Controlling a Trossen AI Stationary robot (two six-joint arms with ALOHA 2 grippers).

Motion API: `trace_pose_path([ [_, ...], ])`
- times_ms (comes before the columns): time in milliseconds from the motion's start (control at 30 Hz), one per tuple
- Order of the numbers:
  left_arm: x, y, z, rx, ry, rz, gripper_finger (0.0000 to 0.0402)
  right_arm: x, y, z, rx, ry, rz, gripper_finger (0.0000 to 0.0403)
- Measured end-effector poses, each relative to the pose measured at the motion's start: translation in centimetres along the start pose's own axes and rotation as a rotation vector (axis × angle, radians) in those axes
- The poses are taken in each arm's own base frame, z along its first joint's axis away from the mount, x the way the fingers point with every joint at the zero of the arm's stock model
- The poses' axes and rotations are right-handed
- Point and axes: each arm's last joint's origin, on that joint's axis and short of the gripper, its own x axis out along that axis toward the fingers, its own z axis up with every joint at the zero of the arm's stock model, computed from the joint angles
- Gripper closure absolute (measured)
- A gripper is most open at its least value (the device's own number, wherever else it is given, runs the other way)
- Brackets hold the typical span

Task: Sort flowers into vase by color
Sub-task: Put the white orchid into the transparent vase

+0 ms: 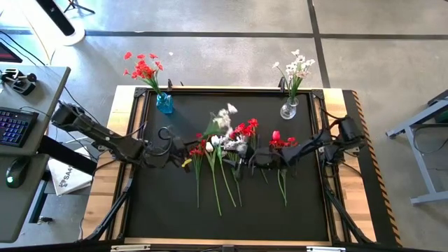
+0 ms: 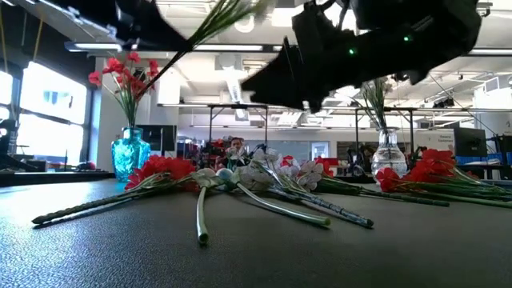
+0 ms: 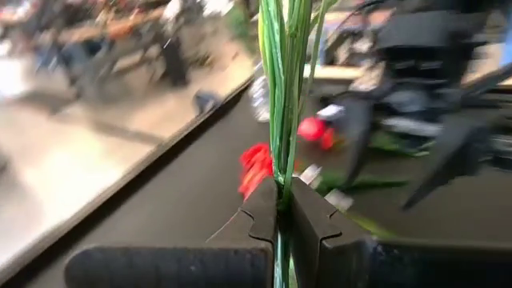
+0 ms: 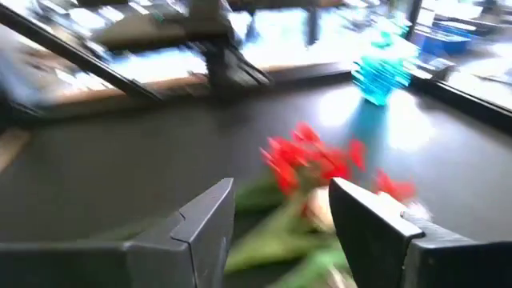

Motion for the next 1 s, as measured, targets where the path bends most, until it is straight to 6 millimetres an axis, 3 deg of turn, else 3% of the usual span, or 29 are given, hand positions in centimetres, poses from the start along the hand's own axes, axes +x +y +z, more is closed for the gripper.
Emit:
trace_pose_path([
  [167,1.3,-2.0,0.4,0.089,-0.118,-0.123,0.0401,0.3,-1.1,2.0,0.01,-0.149,0.058,0.0158],
  [400,2.7,-3.9,-0.1,0.158,-0.23,-0.21,0.0401,0.3,0.4,4.3,-0.113,-0.299,0.097,0.0156],
  [800,3.2,-3.8,-0.3,0.142,-0.214,-0.211,0.0401,-0.4,1.7,5.3,-0.205,-0.251,0.101,0.0231],
  [1000,3.4,-3.7,-0.7,0.163,-0.183,-0.168,0.0401,-2.3,1.5,7.1,-0.135,-0.12,0.145,0.0228],
])
